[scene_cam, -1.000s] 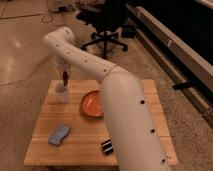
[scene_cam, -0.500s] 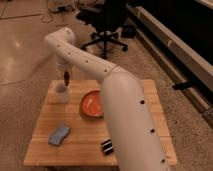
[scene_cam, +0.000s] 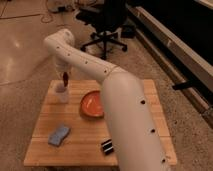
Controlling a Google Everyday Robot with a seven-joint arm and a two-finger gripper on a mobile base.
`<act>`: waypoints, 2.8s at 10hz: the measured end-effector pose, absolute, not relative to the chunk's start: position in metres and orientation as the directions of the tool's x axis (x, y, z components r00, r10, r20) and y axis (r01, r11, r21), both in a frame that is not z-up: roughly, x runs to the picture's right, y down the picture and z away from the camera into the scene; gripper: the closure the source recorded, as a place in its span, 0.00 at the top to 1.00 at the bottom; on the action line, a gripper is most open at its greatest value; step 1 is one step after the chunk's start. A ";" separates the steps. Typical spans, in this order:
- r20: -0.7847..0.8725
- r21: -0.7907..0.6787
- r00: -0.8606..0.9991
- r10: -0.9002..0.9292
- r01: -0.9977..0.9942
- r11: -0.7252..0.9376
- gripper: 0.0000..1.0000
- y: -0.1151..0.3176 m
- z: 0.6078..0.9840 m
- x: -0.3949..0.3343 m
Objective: Place the pepper in the ceramic cup
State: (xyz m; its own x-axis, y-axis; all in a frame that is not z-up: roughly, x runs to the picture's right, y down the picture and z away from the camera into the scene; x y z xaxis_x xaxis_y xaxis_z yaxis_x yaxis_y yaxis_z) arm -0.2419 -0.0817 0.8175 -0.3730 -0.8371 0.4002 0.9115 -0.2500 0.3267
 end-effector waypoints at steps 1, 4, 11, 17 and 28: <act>0.395 0.321 -0.370 -0.841 0.913 -0.251 0.27 -0.085 0.819 -0.245; 0.396 0.314 -0.367 -0.842 0.915 -0.252 0.27 -0.072 0.825 -0.246; 0.401 0.328 -0.367 -0.840 0.913 -0.243 0.27 -0.060 0.819 -0.251; 0.389 0.328 -0.363 -0.847 0.913 -0.241 0.27 -0.060 0.834 -0.252; 0.402 0.336 -0.359 -0.842 0.914 -0.229 0.47 -0.054 0.835 -0.260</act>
